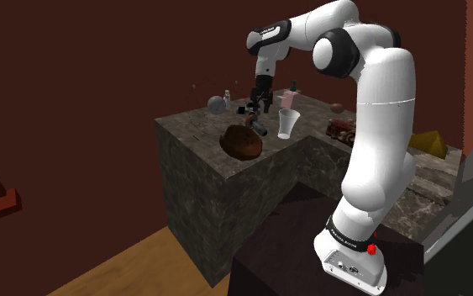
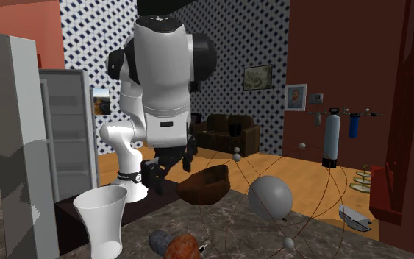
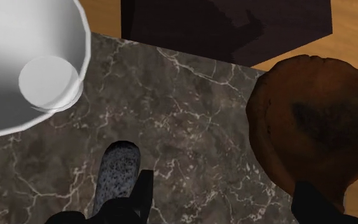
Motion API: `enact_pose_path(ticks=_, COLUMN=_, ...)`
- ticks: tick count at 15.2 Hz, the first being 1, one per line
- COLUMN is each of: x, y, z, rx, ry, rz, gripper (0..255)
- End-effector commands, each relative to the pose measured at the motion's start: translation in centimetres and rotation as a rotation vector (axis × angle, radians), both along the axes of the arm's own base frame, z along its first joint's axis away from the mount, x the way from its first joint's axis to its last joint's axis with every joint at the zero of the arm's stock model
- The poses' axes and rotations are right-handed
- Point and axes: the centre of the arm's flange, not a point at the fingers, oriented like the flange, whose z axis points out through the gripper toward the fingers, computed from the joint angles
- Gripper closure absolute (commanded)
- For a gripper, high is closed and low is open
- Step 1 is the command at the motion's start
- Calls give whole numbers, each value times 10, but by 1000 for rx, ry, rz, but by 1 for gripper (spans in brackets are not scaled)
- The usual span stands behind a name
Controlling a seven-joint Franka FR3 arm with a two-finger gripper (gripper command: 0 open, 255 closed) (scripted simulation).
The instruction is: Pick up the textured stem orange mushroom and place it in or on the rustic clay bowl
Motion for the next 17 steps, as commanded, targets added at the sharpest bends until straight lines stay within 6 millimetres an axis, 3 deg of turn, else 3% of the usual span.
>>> enact_pose_path(ticks=1, x=-3, y=3, z=-9, rx=0, ry=0, rz=0, gripper=0)
enact_pose_path(ticks=10, x=-5, y=6, z=-16, rx=0, ry=0, rz=0, gripper=0)
enact_pose_path(ticks=11, x=-5, y=6, z=-16, rx=0, ry=0, rz=0, gripper=255)
enact_pose_path(ticks=17, x=-5, y=6, z=-16, rx=0, ry=0, rz=0, gripper=255)
